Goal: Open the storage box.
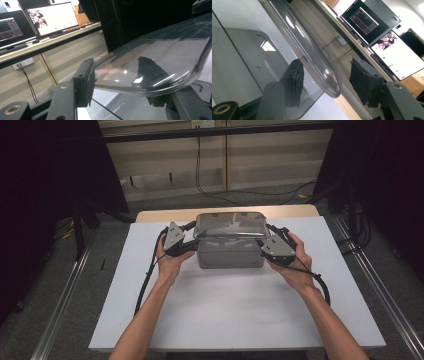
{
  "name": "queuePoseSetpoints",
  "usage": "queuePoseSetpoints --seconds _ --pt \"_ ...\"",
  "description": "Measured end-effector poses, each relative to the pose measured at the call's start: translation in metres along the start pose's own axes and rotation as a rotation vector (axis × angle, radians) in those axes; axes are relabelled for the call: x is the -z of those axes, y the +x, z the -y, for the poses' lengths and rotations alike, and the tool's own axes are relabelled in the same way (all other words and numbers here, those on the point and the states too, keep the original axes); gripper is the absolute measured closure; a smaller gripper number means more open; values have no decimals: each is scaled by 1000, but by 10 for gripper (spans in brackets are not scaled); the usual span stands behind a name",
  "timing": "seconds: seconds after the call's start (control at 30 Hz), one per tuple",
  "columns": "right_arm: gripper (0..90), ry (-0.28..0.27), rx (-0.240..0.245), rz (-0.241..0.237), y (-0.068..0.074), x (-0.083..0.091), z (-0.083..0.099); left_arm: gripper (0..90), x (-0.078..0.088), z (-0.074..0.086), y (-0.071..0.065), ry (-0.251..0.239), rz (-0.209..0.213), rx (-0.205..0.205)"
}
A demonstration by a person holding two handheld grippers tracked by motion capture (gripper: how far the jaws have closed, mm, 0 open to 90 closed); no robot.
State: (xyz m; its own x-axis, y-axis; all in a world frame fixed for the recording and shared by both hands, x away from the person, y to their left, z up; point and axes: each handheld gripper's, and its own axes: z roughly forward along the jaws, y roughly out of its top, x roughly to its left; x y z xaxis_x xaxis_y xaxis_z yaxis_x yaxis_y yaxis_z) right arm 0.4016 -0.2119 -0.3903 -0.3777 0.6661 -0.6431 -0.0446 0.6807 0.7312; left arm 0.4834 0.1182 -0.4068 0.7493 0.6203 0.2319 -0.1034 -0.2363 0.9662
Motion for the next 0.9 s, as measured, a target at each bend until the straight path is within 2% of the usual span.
queuePoseSetpoints --seconds 0.03,0.2,0.37,0.57,0.9 --pt "448 -5 -9 -4 -2 -1 1 475 0 0 1 6 0 -9" --pt "432 -16 -45 -16 -4 -3 5 467 -1 -1 2 1 -3 2" --pt "473 -30 -91 -43 -6 -7 8 468 -2 -4 4 13 1 -11" --pt "546 -63 -128 -57 -10 -11 9 475 -5 -5 5 14 10 5" --pt "648 -95 -144 -72 -16 -17 10 493 -9 -4 8 17 10 7"
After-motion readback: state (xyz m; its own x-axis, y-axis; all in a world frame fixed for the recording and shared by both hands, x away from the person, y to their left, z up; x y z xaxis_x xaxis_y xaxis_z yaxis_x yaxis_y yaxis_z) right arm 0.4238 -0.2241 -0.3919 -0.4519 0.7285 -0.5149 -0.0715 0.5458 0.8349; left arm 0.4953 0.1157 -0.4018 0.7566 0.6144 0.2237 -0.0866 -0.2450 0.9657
